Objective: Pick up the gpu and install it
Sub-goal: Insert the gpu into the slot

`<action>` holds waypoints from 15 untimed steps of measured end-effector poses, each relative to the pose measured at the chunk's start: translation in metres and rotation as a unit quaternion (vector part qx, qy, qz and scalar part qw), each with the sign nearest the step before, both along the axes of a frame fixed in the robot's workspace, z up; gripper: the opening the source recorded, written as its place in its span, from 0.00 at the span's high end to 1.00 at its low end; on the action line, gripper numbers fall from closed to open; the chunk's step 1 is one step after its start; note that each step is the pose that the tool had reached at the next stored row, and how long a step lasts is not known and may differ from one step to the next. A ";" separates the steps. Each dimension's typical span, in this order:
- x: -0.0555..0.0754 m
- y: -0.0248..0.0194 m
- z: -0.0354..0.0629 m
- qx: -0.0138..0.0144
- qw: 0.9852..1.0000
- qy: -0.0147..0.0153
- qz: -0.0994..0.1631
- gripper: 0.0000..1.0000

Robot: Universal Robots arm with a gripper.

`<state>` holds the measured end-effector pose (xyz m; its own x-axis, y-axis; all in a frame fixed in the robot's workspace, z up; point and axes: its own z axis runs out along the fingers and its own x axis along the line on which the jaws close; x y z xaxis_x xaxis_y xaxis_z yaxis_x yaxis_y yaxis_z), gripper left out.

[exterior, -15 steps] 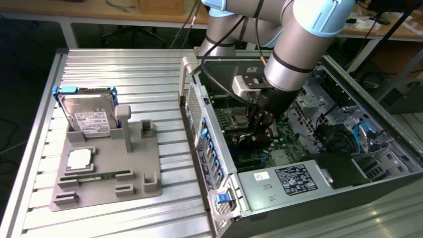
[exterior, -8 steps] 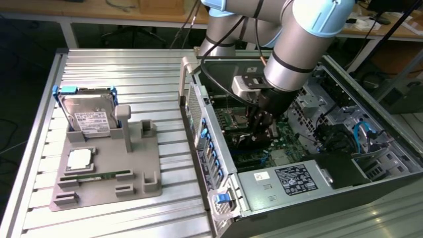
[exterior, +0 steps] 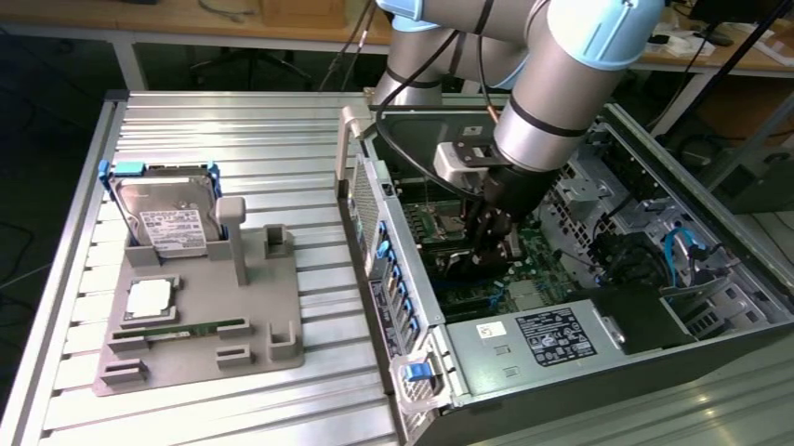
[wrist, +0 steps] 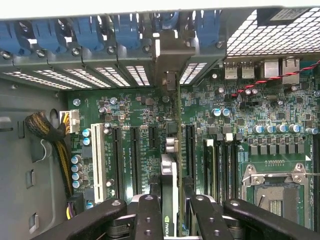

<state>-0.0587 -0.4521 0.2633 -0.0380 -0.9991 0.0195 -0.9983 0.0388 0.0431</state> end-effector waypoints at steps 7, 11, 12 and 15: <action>0.000 -0.0007 0.0019 0.000 1.000 0.001 0.000 0.73; -0.002 -0.0009 0.0026 0.000 1.000 0.001 0.000 0.73; -0.003 -0.0010 0.0026 0.000 1.000 0.001 0.000 0.73; -0.004 -0.0010 0.0022 0.000 1.000 0.000 0.000 0.73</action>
